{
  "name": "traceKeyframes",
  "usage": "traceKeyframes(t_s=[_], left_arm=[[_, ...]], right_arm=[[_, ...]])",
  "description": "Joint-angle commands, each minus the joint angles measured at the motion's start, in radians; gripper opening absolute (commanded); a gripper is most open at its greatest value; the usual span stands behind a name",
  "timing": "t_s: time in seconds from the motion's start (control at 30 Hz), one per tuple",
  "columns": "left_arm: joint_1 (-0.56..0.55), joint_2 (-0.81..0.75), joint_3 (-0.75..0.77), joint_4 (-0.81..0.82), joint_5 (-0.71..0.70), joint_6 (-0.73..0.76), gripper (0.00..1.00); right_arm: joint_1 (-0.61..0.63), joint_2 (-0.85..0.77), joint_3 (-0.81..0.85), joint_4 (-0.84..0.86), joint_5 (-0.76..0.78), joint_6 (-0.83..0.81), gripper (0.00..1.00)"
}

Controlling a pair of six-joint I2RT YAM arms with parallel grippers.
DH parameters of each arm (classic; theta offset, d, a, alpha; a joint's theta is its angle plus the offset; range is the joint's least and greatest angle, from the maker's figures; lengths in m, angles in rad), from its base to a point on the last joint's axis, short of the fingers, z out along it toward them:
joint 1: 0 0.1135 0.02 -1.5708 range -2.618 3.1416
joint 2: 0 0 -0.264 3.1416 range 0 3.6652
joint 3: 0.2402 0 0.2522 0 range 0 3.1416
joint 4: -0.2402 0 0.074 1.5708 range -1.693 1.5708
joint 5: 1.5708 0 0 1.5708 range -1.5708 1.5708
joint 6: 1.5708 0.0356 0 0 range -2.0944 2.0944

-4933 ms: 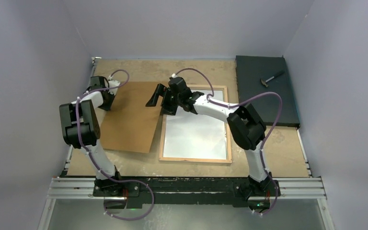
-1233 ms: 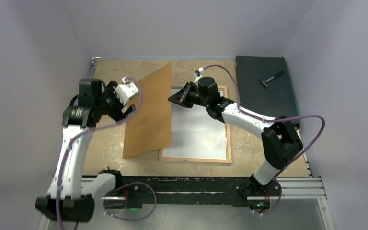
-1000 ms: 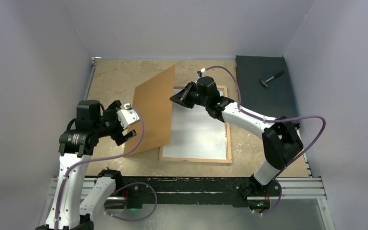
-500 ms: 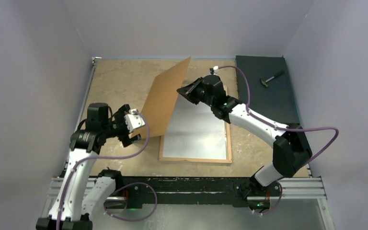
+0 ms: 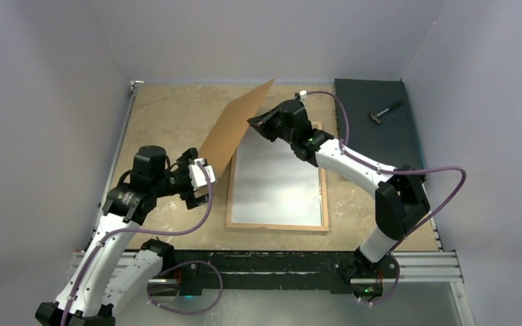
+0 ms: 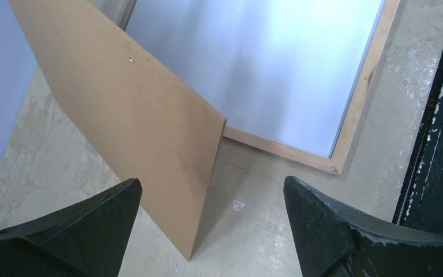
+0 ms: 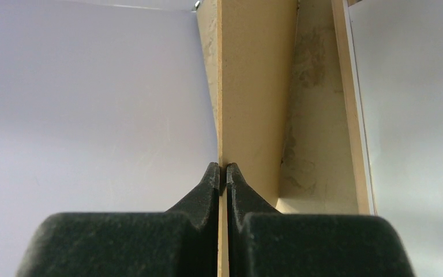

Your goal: Put the photo into the frame

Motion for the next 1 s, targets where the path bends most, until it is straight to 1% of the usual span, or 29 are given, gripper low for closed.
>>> traceKeyframes(t_s=[0.0,0.1,0.23,0.3,0.43,0.53,0.63,0.77,0.87,0.9,0.97], left_arm=[[-0.012,-0.014,-0.051,0.027,-0.039,0.040,0.93],[-0.014,-0.026,-0.101,0.095,-0.097,0.015,0.91],[-0.021,-0.057,-0.180,0.286,-0.190,-0.055,0.83],[-0.028,-0.049,-0.196,0.346,-0.227,-0.086,0.78],[-0.055,-0.046,-0.218,0.406,-0.249,-0.116,0.69],[-0.077,-0.055,-0.243,0.464,-0.301,-0.139,0.60],[-0.083,-0.065,-0.256,0.481,-0.303,-0.159,0.53],[-0.087,-0.095,-0.286,0.525,-0.324,-0.165,0.38],[-0.087,-0.106,-0.296,0.565,-0.369,-0.154,0.21],[-0.087,-0.106,-0.296,0.579,-0.387,-0.151,0.15],[-0.088,-0.114,-0.293,0.608,-0.425,-0.146,0.03]], right_arm=[[0.010,-0.031,0.070,0.096,0.022,0.053,0.00],[0.012,-0.036,0.071,0.092,0.025,0.054,0.00],[0.012,-0.046,0.069,0.092,0.024,0.059,0.00],[0.012,-0.051,0.069,0.091,0.026,0.062,0.00],[0.015,-0.055,0.071,0.091,0.029,0.067,0.00],[0.017,-0.059,0.063,0.091,0.027,0.074,0.00],[0.017,-0.063,0.053,0.096,0.023,0.087,0.00],[0.019,-0.061,0.062,0.091,0.006,0.085,0.00],[0.018,-0.063,0.067,0.080,-0.026,0.078,0.00],[0.019,-0.064,0.067,0.077,-0.046,0.069,0.03],[0.017,-0.061,0.070,0.056,-0.113,0.039,0.13]])
